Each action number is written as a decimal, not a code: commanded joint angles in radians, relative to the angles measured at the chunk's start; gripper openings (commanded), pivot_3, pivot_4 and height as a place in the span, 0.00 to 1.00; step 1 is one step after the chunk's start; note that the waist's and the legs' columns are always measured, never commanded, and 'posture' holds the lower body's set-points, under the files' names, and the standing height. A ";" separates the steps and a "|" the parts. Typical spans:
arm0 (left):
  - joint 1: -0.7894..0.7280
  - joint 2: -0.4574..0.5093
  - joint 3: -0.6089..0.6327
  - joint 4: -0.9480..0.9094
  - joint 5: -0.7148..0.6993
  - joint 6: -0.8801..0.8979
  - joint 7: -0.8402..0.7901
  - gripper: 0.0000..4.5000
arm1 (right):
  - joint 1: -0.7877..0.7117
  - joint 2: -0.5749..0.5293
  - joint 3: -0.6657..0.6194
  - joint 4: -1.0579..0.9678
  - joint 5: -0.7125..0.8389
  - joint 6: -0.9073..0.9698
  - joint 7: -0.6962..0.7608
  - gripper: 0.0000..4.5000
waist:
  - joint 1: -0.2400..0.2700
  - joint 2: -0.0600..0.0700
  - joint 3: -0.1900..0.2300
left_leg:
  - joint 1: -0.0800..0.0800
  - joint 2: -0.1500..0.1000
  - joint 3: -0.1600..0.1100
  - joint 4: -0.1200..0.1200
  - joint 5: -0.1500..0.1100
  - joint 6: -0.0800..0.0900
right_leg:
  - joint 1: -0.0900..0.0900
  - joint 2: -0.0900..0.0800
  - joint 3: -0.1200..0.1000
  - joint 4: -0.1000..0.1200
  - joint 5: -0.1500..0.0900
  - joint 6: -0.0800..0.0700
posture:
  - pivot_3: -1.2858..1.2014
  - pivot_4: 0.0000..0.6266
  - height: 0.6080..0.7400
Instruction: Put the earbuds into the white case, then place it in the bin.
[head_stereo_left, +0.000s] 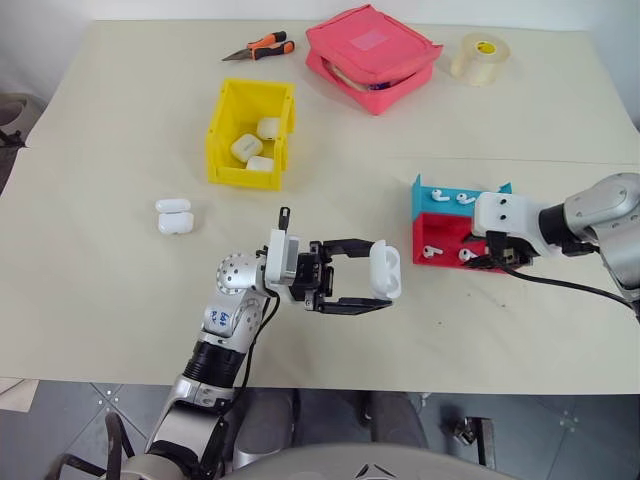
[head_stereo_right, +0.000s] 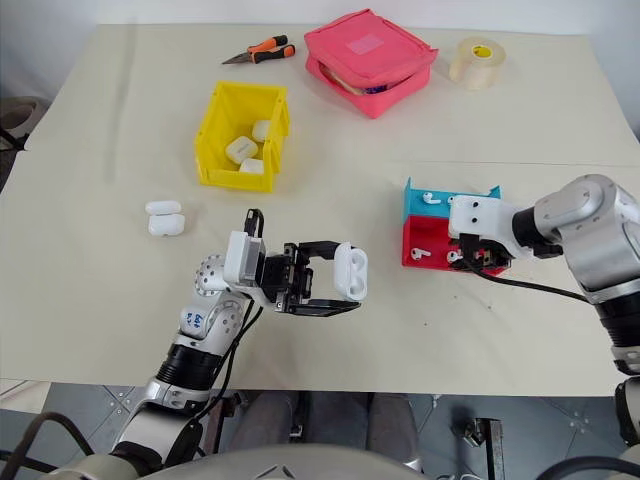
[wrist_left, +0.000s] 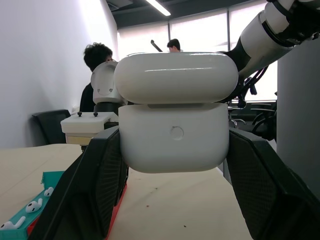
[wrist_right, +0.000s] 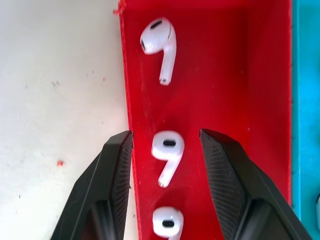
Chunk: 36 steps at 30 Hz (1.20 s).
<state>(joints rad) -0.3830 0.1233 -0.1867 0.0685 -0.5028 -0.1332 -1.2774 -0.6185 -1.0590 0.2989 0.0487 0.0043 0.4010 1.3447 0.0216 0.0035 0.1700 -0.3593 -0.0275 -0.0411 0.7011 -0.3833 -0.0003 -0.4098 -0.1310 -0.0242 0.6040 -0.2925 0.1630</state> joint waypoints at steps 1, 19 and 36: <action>0.009 -0.004 -0.006 -0.034 -0.002 -0.017 0.010 0.62 | -0.019 0.001 -0.024 0.010 -0.007 -0.010 0.007 0.48 | 0.000 0.000 0.000 | 0.000 0.000 0.000 0.000 0.000 0.000 | 0.000 0.000 0.000 0.000 0.000 0.000 | 0.52 0.24 1.00; 0.020 0.004 -0.004 -0.036 -0.004 -0.024 0.015 0.62 | -0.026 0.027 -0.017 0.066 -0.053 -0.055 0.006 0.48 | 0.000 0.000 0.000 | 0.000 0.000 0.000 0.000 0.000 0.000 | 0.000 0.000 0.000 0.000 0.000 0.000 | 0.52 0.24 1.00; 0.031 0.008 -0.005 -0.049 -0.005 -0.023 0.018 0.62 | -0.012 0.030 -0.033 0.033 -0.041 -0.029 0.013 0.10 | -0.001 0.000 0.000 | 0.000 0.000 0.000 0.000 0.000 0.000 | 0.000 0.000 0.000 0.000 0.000 0.000 | 0.52 0.24 1.00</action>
<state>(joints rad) -0.3636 0.1314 -0.1863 0.0538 -0.5016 -0.1434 -1.2630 -0.6349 -1.0258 0.2989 0.1160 -0.0489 0.3565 1.3537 0.0206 0.0035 0.1700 -0.3592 -0.0275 -0.0411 0.7011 -0.3833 -0.0003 -0.4099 -0.1311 -0.0243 0.6041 -0.2925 0.1630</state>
